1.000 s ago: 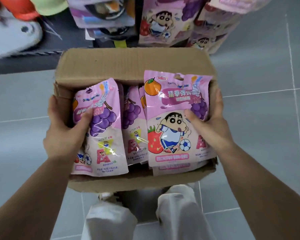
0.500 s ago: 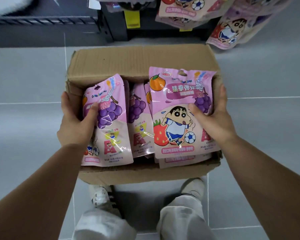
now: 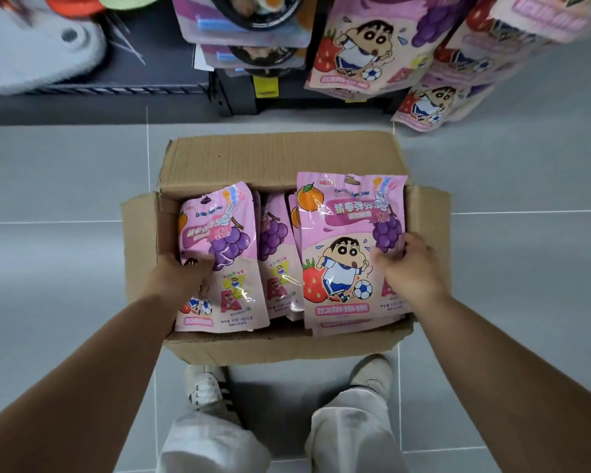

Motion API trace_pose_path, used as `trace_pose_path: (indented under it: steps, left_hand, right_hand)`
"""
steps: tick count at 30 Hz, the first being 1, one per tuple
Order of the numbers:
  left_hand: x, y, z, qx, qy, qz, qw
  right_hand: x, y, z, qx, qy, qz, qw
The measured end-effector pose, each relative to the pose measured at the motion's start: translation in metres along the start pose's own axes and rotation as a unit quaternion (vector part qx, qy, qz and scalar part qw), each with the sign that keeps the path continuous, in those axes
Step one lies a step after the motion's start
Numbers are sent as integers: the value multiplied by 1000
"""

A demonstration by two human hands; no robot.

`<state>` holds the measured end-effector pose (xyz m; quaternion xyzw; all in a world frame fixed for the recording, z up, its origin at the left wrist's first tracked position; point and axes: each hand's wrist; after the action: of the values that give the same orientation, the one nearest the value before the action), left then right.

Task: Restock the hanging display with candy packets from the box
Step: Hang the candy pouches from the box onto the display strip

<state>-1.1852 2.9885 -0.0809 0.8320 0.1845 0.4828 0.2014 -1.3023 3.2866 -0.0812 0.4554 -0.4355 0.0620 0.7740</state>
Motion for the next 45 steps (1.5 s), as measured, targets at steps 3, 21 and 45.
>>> trace_pose_path:
  steps: [3,21,45]
  left_hand:
    - [-10,-5,7,13,53,24,998]
    - [56,28,-50,120,-104,4,987]
    - [420,250,-324,183,-397,27,899]
  right_hand:
    - [-4,-7,8,-16,-3,37,999]
    - [64,40,27,-268,80,82,957]
    - [404,416,69,-522,243,90,813]
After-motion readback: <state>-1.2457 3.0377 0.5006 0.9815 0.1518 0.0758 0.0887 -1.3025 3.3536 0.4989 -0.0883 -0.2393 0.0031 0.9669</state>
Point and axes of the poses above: each hand's wrist, its own x-axis away from the middle knuckle, its own y-axis out of the back of the hand, z = x × y, and after that the axes turned 11 degrees about -y, right-handed
